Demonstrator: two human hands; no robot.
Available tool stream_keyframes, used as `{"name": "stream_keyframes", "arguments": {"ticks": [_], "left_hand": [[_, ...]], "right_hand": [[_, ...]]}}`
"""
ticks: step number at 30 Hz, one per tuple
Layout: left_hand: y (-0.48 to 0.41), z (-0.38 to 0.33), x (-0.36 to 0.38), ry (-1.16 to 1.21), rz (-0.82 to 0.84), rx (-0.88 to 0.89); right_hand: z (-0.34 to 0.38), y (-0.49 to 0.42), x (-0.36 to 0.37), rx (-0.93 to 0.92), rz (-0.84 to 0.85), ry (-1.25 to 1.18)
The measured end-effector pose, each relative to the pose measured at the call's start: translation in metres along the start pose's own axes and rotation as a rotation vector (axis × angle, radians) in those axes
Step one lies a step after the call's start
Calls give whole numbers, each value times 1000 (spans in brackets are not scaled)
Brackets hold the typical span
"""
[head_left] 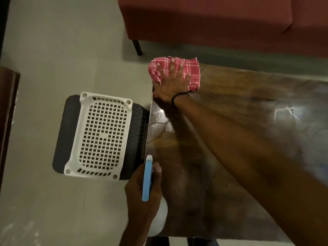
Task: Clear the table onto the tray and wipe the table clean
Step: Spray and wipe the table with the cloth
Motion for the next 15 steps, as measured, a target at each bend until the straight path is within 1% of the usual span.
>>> {"name": "stream_keyframes", "arguments": {"ticks": [2, 5, 6, 7, 9, 11, 13, 15], "left_hand": [[6, -2, -2, -39, 5, 45], [18, -4, -6, -38, -21, 21], [23, -4, -7, -31, -24, 19], [26, -2, -7, -27, -21, 4], [34, 2, -8, -32, -10, -26], [43, 8, -11, -28, 11, -30], [50, 14, -12, -47, 32, -33], [58, 24, -15, -79, 15, -72]], "right_hand": [[6, 36, 16, -33, 10, -28], [9, 140, 48, -206, 62, -7], [6, 160, 54, -241, 92, 12], [1, 161, 57, -252, 118, 14], [-9, 134, 50, -206, 114, 8], [-22, 99, 40, -82, 66, -33], [-40, 78, 29, 29, 61, -108], [-47, 77, 26, 58, 55, -102]]}}
Point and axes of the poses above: each hand's wrist, its own y-axis away from the middle knuckle, its own x-axis out of the palm, z = x × y, the point moved 4 cm from there along -y, towards the middle knuckle, and after that the axes turned 7 degrees about y, right-handed, at the moved point
